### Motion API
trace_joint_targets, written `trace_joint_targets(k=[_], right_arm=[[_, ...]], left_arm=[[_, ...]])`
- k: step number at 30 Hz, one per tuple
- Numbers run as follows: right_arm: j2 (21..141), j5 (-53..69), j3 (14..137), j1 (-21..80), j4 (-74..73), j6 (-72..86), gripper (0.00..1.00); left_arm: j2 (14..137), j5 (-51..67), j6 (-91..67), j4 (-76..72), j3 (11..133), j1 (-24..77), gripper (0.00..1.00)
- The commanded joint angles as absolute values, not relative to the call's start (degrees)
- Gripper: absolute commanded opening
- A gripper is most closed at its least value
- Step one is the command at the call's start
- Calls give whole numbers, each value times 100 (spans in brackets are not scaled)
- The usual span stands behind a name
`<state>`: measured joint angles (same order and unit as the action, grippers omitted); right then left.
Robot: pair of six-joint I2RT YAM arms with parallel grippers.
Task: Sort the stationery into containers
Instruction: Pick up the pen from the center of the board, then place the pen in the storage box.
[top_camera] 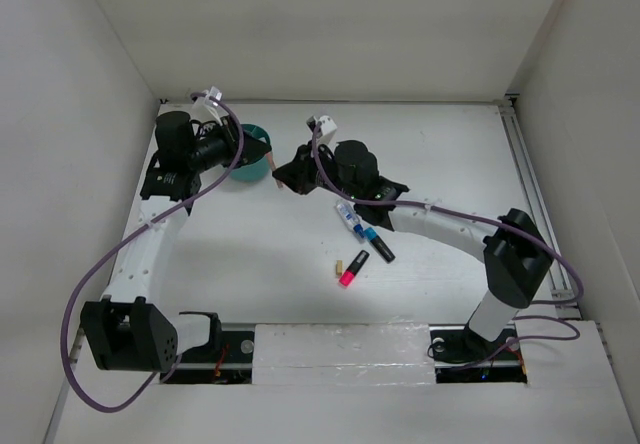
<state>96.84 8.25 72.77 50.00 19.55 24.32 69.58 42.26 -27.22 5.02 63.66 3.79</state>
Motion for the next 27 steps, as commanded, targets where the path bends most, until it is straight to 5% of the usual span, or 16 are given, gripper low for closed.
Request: trace_joint_targets(k=[1, 7, 9, 10, 12, 13, 21, 27], right_arm=[[9668, 1002, 7356, 5054, 2452, 2505, 0], [9721, 1116, 7295, 5054, 2672, 2505, 6], [9668, 1116, 7243, 5054, 2672, 2505, 31], [9668, 1116, 7242, 5054, 2672, 2505, 65], [9589, 1116, 7068, 4993, 2672, 2453, 93], [9432, 1116, 6979, 4992, 2672, 2452, 99], [8930, 1168, 5749, 4474, 2672, 2329, 100], [8649, 1468, 5213, 4289, 2725, 2329, 100]], left_arm=[[6899, 4298, -2689, 360, 6451, 396, 5], [6899, 4228, -2637, 413, 6513, 396, 0], [6899, 4228, -2637, 360, 6513, 396, 0], [6899, 4088, -2637, 360, 6513, 396, 0], [6830, 3807, -2575, 360, 6513, 396, 0], [6829, 3458, -2575, 360, 6513, 396, 0], [7162, 1656, -2593, 352, 7557, 79, 0], [7610, 757, -2259, -1009, 7559, 79, 0]])
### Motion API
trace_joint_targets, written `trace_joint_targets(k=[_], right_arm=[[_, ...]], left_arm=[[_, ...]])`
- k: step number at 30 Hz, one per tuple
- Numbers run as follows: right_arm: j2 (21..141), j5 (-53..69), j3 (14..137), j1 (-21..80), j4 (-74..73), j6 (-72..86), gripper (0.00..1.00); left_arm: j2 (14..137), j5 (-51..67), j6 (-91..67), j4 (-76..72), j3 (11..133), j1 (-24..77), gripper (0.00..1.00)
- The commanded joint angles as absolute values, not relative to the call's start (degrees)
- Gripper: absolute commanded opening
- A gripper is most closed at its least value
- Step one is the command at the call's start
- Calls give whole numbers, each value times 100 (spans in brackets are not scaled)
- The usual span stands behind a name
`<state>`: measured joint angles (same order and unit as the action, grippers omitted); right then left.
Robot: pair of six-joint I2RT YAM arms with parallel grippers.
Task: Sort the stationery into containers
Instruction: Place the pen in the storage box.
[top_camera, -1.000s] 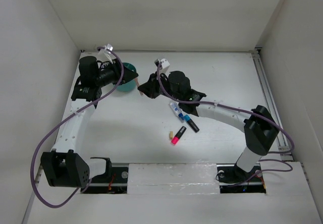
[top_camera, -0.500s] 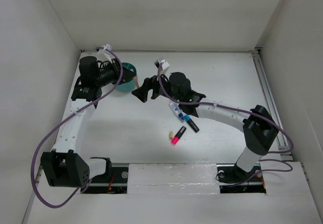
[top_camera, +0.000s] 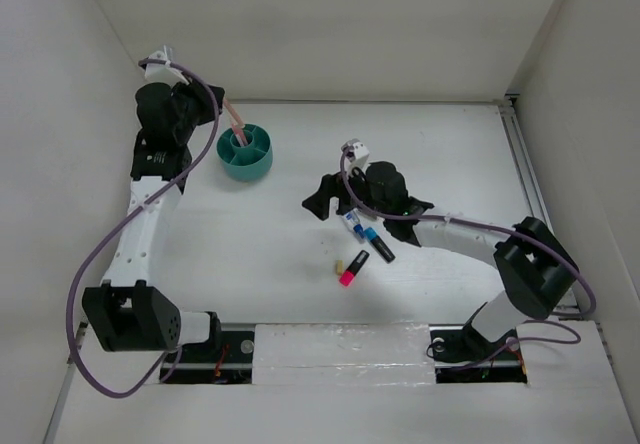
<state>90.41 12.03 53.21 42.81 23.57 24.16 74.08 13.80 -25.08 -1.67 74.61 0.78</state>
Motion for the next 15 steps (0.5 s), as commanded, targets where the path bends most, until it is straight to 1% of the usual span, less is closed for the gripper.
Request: trace_joint_targets(k=[1, 5, 9, 11, 15], right_arm=[[8570, 1529, 5134, 4289, 2725, 2329, 100], [8052, 1529, 4720, 4289, 2576, 2207, 100], [7551, 1397, 4379, 4403, 2058, 1925, 100], [7261, 1275, 4228, 4403, 1890, 1872, 100], [6865, 1151, 3938, 4403, 1670, 1749, 100]], left_arm=[[7864, 678, -2137, -1150, 7611, 79, 0], [8515, 440, -1829, -1729, 7778, 79, 0], [8964, 439, -1688, -2371, 7611, 79, 0], [9209, 439, -1687, -2434, 7611, 79, 0], [9316, 308, -1539, -2628, 7479, 211, 0]])
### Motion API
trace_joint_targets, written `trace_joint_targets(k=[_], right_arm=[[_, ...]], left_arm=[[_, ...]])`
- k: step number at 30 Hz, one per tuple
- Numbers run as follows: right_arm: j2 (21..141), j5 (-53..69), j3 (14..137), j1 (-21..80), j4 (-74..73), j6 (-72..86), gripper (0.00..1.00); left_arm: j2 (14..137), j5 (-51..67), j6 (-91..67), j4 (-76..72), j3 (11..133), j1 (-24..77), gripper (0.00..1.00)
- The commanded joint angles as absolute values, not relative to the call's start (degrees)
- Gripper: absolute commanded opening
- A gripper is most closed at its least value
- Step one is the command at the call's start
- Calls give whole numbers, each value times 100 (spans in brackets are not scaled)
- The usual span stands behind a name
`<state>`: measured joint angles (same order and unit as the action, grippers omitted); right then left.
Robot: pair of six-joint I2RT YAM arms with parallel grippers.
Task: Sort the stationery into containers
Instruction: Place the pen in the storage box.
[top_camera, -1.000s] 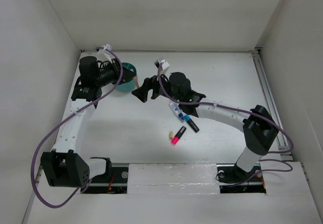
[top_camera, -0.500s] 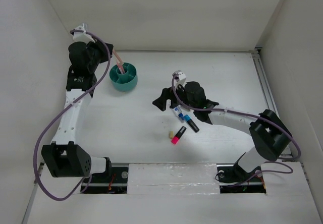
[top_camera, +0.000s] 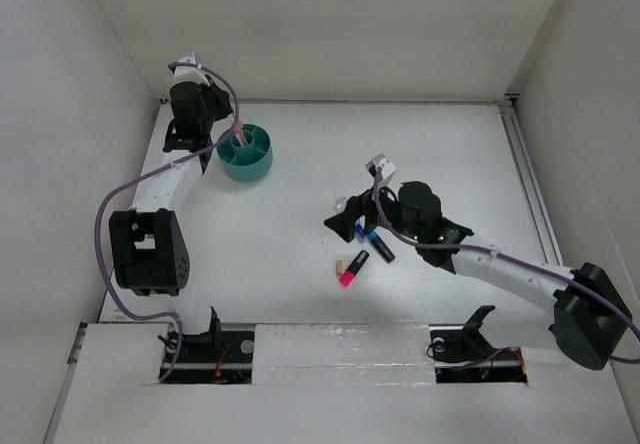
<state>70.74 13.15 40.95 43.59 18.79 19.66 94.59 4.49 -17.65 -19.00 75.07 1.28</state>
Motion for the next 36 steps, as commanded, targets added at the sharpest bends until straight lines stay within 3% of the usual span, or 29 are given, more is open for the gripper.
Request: trace_joint_targets(k=[1, 17, 22, 26, 34, 36], right_arm=[[6812, 1082, 3938, 4403, 1618, 1697, 100], [6381, 1002, 3779, 4403, 1389, 1538, 100], [6249, 949, 3727, 4403, 1327, 1538, 100], [6118, 897, 3613, 4403, 1274, 1538, 100], [6003, 782, 3612, 4351, 1108, 1538, 100], [6003, 633, 3612, 4298, 1047, 1538, 100]], left_arm=[[9316, 308, -1538, -2628, 7479, 211, 0], [9650, 105, -1160, -2812, 6979, 334, 0], [9598, 229, -1160, -2865, 6873, 334, 10], [9492, 229, -1107, -2918, 6741, 334, 30], [9291, 333, -1186, -2918, 6688, 334, 45], [9045, 334, -1344, -2866, 6846, 334, 66]])
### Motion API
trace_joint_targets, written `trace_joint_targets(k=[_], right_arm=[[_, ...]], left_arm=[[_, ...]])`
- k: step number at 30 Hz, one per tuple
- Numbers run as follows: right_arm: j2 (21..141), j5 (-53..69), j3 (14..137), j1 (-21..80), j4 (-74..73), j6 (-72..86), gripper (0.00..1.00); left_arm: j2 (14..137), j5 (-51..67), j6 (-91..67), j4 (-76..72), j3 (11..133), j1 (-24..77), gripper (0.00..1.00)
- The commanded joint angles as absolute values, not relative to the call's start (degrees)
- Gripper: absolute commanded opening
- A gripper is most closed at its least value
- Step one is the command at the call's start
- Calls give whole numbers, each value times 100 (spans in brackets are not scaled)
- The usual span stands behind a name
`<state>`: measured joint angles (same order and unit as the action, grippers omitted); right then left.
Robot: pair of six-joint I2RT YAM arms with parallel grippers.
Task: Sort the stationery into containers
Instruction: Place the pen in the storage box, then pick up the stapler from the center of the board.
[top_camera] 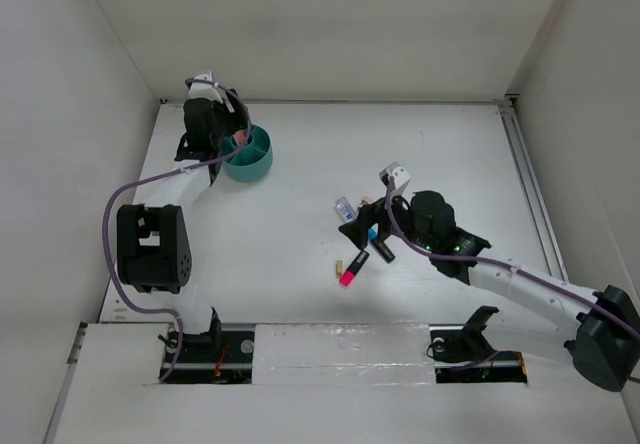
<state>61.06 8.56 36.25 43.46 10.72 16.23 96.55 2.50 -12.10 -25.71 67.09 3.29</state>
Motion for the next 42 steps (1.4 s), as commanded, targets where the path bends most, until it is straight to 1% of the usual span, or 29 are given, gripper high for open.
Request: trace_joint_targets(k=[1, 2, 3, 4, 9, 12, 14, 15, 16, 18, 19, 21, 22, 23, 25, 26, 28, 31, 35, 38, 40, 42], right_arm=[[6064, 555, 3612, 4220, 976, 1538, 100], [6117, 554, 3612, 4219, 976, 1486, 100], [6178, 554, 3665, 4149, 906, 1485, 100], [6309, 554, 3743, 4096, 836, 1485, 100], [6846, 62, 4147, 4043, 397, 1327, 100], [7390, -254, 4701, 4043, -288, 1134, 100], [7637, -377, 5026, 4043, -588, 1064, 97], [7760, -378, 5027, 4043, -641, 1063, 97], [7761, -430, 5027, 4043, -642, 1063, 94], [7761, -431, 5027, 4043, -572, 1063, 91], [7761, -483, 5027, 4043, -571, 1063, 91], [7830, -553, 4975, 4043, -571, 1063, 86], [7883, -554, 4975, 4043, -571, 1116, 86], [7884, -615, 4975, 4043, -571, 1116, 82], [7884, -702, 4896, 4043, -571, 1221, 80], [7884, -755, 4817, 4043, -571, 1222, 80], [7884, -826, 4764, 3886, -571, 1222, 78], [7831, -748, 4711, 3613, -510, 1222, 73], [7893, -536, 4711, 3384, -360, 1011, 73], [8173, -475, 4851, 3165, -360, 897, 74], [8375, -413, 4852, 3103, -360, 896, 79], [8516, -300, 4852, 2980, -291, 896, 81]], left_arm=[[8940, 386, -1345, -2865, 6847, 334, 71], [8747, 387, -1440, -2778, 7029, 334, 75], [8658, 387, -1494, -2603, 7118, 334, 90], [8579, 387, -1546, -2506, 7224, 334, 100], [8025, 387, -1959, -1838, 7926, 334, 100], [7797, 439, -2161, -1206, 8348, 334, 100], [7691, 344, -2416, -479, 8744, 334, 100], [7638, 291, -2513, -257, 8823, 334, 100], [7542, 290, -2583, -20, 8885, 334, 100], [7427, 290, -2645, 631, 8886, 334, 100], [7288, 342, -2646, 772, 8799, 334, 100], [7137, 509, -2646, 1158, 8570, 334, 100], [7058, 605, -2646, 1282, 8517, 334, 100], [6866, 798, -2646, 1379, 8351, 334, 100], [6593, 949, -2514, 1502, 8061, 334, 100], [6270, 1001, -2514, 1503, 7894, 334, 100], [5943, 1002, -2426, 1503, 7332, 334, 100], [5319, 730, -2259, 1556, 6541, 334, 100], [4677, 624, -2259, 1257, 5495, 334, 100], [4570, 852, -2206, 1257, 5282, 334, 100], [4509, 1080, -2259, 1205, 5221, 334, 100], [4447, 1081, -2311, 1204, 5142, 334, 100]])
